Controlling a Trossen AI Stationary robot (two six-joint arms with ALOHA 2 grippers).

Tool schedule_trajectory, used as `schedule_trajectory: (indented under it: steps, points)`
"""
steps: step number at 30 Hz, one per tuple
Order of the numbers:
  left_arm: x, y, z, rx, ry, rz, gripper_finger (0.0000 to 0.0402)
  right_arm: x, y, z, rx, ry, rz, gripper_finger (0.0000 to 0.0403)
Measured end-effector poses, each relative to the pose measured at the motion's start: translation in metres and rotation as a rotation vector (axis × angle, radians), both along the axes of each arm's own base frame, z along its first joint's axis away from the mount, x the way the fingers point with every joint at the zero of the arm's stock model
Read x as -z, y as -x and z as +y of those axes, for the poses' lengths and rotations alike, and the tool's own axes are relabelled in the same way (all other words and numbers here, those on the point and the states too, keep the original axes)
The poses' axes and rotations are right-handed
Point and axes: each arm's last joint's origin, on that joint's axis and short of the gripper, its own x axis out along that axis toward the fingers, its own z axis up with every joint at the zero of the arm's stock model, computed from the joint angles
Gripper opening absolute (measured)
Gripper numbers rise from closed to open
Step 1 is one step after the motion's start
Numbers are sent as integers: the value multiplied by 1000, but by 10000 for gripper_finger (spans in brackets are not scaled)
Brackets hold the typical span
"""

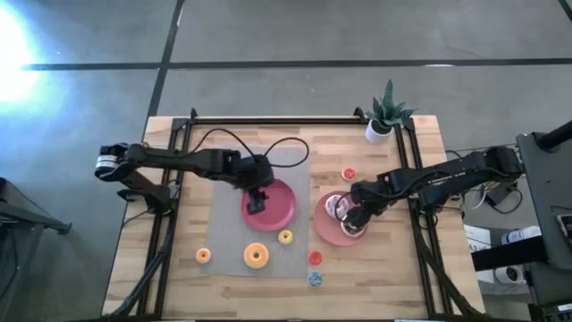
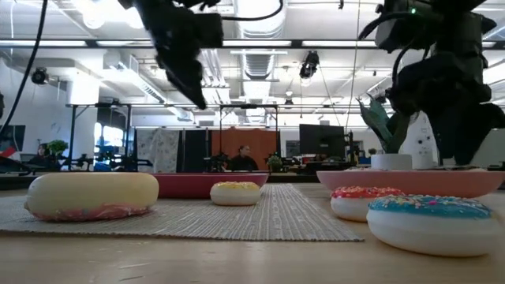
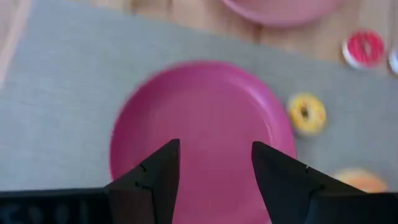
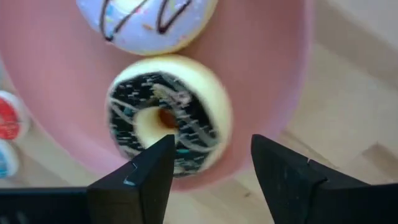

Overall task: Pick & Place donuts
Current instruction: Put the large pink donut into the light pink plate

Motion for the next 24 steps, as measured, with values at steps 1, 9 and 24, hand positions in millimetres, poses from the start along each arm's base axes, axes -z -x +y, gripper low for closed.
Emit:
schedule_trajectory:
  steps: [1, 9, 24]
  points:
    - [0, 3, -2, 26, 11, 22, 172, -2, -1, 0, -4, 25, -11, 203]
    - [25, 30, -47, 257, 213, 146, 172, -23, -14, 0, -94, 106, -112, 203]
    - [73, 61, -163, 496, -102, -1, 172, -30, -18, 2, -229, 178, -164, 203]
